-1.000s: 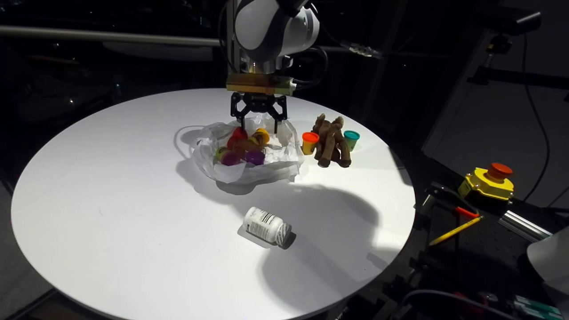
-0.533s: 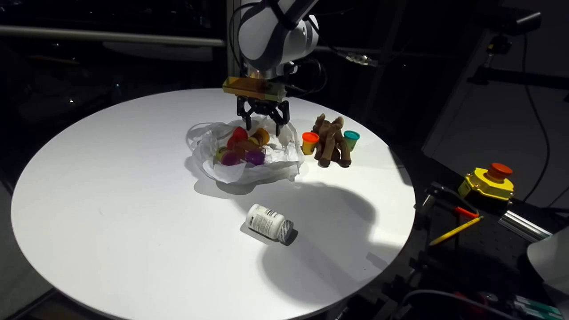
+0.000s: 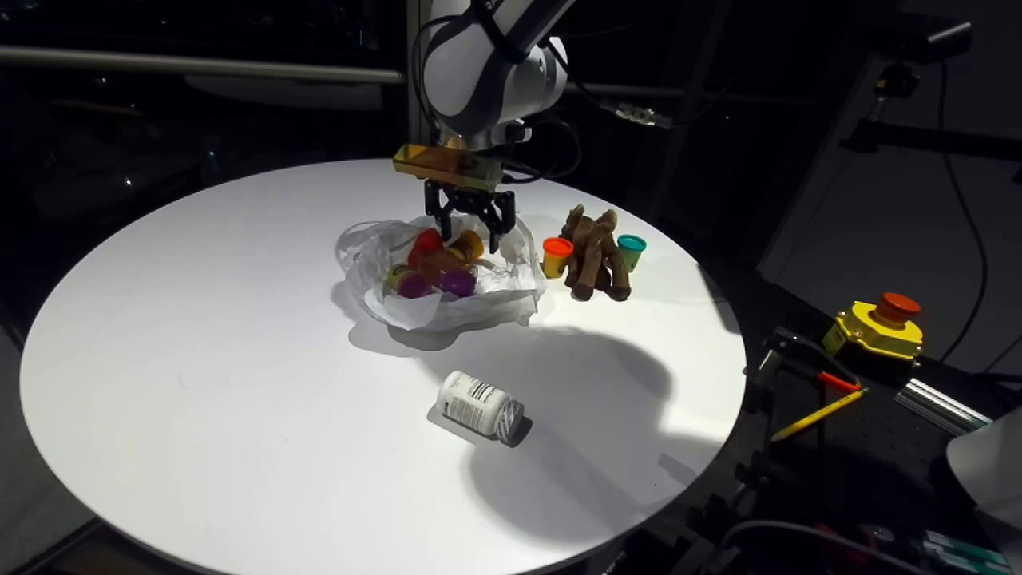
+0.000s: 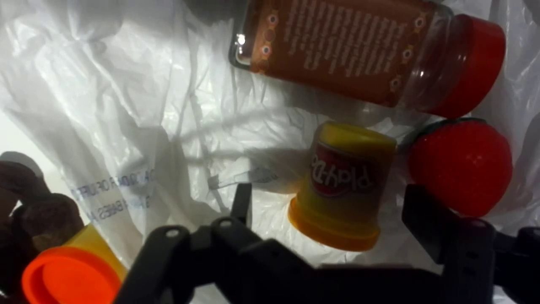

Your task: Remove the things from the plastic and put them on the table

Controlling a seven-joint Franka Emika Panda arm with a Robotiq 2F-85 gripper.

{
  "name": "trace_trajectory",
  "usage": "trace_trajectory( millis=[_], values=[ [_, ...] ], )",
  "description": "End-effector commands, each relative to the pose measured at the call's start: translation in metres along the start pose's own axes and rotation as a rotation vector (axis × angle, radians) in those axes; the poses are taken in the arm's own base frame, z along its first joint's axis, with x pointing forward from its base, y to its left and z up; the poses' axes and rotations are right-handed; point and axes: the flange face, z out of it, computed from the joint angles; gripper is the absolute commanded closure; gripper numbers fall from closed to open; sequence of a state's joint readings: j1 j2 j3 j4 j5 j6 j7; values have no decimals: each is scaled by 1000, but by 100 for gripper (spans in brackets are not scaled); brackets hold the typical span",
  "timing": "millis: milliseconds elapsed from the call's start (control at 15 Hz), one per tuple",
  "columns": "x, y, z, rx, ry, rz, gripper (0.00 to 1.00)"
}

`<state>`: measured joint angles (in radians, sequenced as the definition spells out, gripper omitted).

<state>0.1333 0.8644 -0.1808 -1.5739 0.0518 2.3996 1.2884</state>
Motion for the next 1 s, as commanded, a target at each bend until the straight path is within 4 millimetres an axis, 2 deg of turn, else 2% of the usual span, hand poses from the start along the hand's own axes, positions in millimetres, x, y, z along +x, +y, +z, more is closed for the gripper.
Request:
trace_trajectory(
  millis=[0,333,467,600,733,933],
  values=[
    [3,-8,-4,14,-33,45,40],
    [3,-6,-11,35,-36,48,78],
    [4,-2,-21,43,-26,34,79],
    [-2,6,-43,67,-12,-1,79],
    [-15,20,-72,97,19,-67,79],
    [-41,42,-105,131,48,-210,79]
  ],
)
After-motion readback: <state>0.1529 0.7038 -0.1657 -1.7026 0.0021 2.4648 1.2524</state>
